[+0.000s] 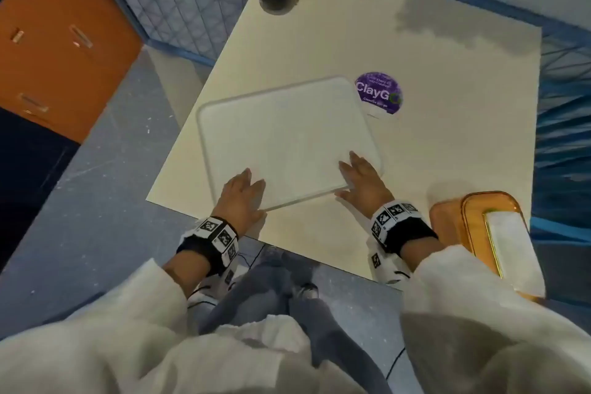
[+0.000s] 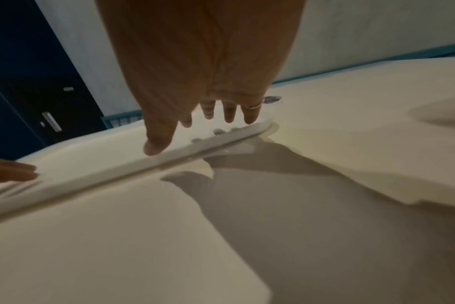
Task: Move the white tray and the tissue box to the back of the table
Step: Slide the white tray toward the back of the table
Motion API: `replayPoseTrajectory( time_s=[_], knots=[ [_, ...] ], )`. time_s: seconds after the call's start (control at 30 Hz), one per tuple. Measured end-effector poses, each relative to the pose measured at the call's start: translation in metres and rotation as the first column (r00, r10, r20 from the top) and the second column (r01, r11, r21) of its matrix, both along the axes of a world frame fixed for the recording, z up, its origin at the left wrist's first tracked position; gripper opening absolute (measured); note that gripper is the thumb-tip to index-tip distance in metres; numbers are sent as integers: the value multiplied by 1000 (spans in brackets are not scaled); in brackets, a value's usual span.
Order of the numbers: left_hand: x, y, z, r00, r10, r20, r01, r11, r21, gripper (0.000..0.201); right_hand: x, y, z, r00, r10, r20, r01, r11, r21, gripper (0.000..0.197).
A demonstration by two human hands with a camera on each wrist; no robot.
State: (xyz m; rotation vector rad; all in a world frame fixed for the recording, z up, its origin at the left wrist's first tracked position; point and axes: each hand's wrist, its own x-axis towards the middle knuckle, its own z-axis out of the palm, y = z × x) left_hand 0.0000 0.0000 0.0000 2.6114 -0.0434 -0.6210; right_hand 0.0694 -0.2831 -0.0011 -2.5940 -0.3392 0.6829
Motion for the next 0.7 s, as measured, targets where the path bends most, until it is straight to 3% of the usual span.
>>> replayPoseTrajectory(
  time_s=[0.1,0.23,0.43,0.7],
  knots=[
    [4,10,-1,998,-16,-68,17,1000,24,64,6,5,-6,998,62,-27,-65,991,-120,62],
    [7,7,15,990,12,-139,-11,1000,7,61,4,6,-11,990,116,76,-103,982,-156,53],
    [33,-2,20,988,-10,-153,8,1000,-13,61,25,-4,-11,999,16,37,-10,988,-157,51],
    [109,-36,13,986,-63,-155,64,998,3,62,90,-38,2,997,-54,-60,41,980,-193,52]
  ],
)
